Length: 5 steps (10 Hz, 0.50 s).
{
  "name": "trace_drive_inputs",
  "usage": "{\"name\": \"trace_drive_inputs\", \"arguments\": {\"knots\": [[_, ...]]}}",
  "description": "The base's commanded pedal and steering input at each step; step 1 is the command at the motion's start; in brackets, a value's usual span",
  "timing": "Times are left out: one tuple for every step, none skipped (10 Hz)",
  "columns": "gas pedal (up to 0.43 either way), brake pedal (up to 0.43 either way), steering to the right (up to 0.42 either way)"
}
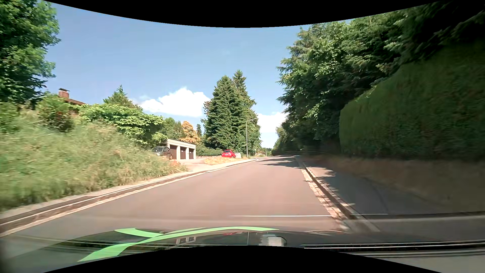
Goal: Follow the waypoints while adhering to traffic rules and regulations
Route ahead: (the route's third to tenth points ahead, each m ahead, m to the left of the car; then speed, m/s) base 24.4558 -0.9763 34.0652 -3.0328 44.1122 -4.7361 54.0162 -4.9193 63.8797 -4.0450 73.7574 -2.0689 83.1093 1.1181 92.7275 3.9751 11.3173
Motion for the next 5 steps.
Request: {"name": "trace_drive_inputs", "arguments": {"knots": [[0.370,0.000,0.063],[0.370,0.000,0.061],[0.370,0.000,0.058],[0.370,0.000,0.053],[0.350,0.000,0.049]]}}
